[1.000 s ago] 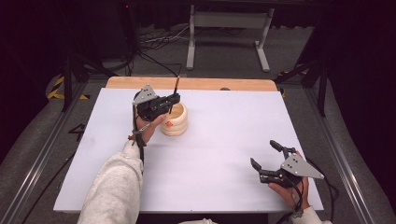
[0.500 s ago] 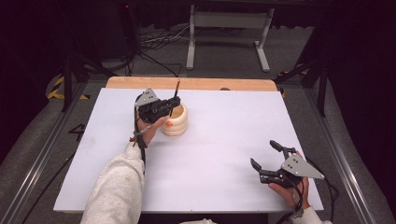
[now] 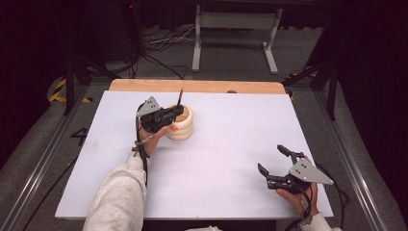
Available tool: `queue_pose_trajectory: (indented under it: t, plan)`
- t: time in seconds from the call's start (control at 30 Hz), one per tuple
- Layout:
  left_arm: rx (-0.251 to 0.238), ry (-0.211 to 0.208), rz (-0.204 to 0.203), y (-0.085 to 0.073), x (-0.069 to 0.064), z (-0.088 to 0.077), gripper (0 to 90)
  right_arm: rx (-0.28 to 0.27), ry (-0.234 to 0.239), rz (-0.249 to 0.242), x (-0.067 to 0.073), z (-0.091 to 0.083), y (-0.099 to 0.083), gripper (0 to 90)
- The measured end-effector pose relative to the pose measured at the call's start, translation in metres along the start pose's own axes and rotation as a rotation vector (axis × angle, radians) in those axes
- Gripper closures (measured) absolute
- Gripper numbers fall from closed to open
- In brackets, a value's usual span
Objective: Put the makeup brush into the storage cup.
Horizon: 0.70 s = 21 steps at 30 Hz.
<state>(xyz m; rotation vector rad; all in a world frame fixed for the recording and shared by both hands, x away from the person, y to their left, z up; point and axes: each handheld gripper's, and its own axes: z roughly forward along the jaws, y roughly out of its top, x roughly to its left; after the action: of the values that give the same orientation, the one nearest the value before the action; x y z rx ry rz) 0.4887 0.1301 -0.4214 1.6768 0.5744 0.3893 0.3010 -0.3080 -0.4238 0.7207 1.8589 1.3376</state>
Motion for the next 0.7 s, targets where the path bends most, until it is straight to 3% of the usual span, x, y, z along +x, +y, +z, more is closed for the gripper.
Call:
queue_pose_trajectory:
  t: [0.7]
  plan:
    - [0.014,0.025,0.01,-0.004,-0.0008,-0.006,83.0,0.006,0.002,-0.001,-0.0002,0.0005,-0.0001,11.3]
